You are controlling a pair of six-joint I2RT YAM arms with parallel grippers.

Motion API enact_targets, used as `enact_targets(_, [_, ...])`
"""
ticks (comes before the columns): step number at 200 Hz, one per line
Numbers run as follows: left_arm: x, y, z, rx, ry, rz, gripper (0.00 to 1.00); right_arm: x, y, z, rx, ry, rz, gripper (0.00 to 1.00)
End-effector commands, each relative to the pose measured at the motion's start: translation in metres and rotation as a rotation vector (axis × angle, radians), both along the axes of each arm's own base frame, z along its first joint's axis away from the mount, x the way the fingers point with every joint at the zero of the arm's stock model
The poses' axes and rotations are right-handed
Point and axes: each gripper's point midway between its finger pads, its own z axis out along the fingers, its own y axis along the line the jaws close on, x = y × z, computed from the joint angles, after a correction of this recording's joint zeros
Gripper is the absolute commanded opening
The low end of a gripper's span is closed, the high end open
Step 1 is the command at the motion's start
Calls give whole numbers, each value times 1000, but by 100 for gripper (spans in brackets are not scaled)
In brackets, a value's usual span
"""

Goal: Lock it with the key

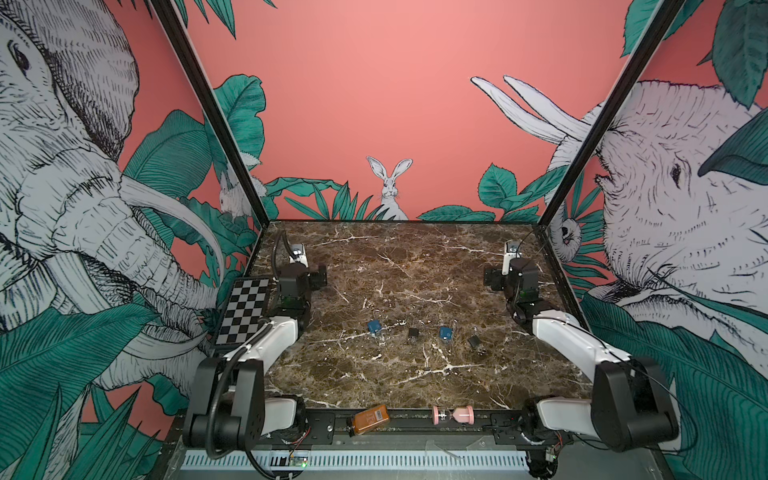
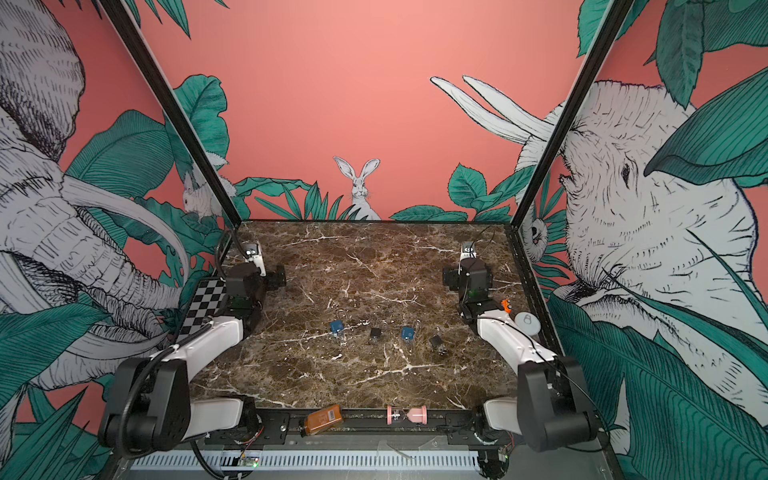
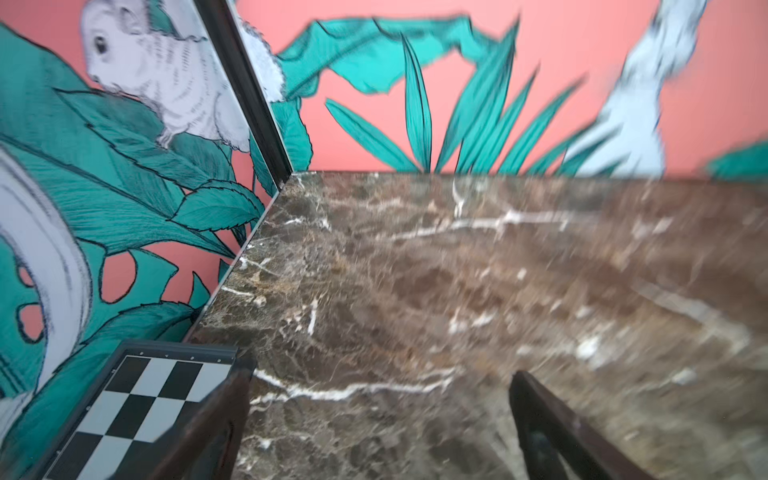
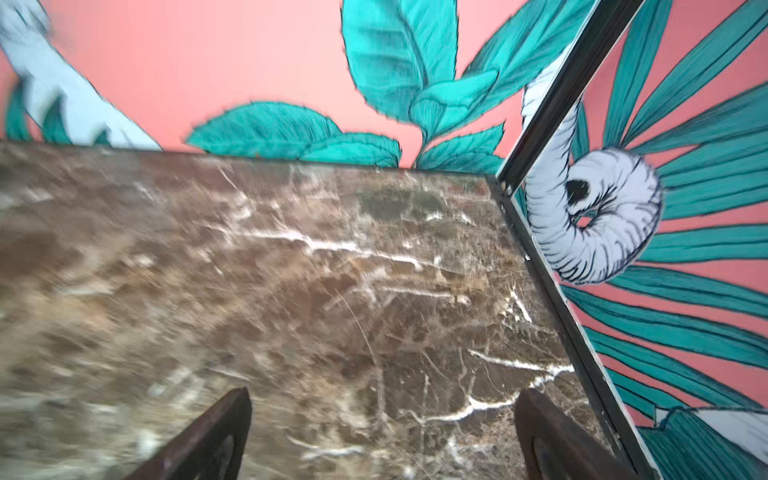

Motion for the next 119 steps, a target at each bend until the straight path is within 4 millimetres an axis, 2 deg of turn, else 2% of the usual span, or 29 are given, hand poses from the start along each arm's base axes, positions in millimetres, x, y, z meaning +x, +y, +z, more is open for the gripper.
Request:
enact_targets(1, [-21,-21,-23,-255,188,-1,98,-52,3,-43,56,288,-81,98])
enact_targets(12, [-27,-48,-24,-334,252,-98,98,-70,21,-50,83,370,-17,98])
enact_targets(30, [-42,-96,-24,-351,326,-285,98,-102,46,-60,117,479,80,98])
enact_targets(52, [-63,-138,-23,-377,393,-434,98,-137,60,-72,155,594,127,92])
enact_targets(65, [-73,-158,-25,-412,439,-493,97,-150,63,-77,147,623,134,89])
enact_targets(98, [-91,-197,-34,-405,518,-605,94,-166,62,-101,174,672,121,80])
enact_targets(119, [-101,-217,-45,-409,557,-655,92,-170,66,-116,199,703,123,70])
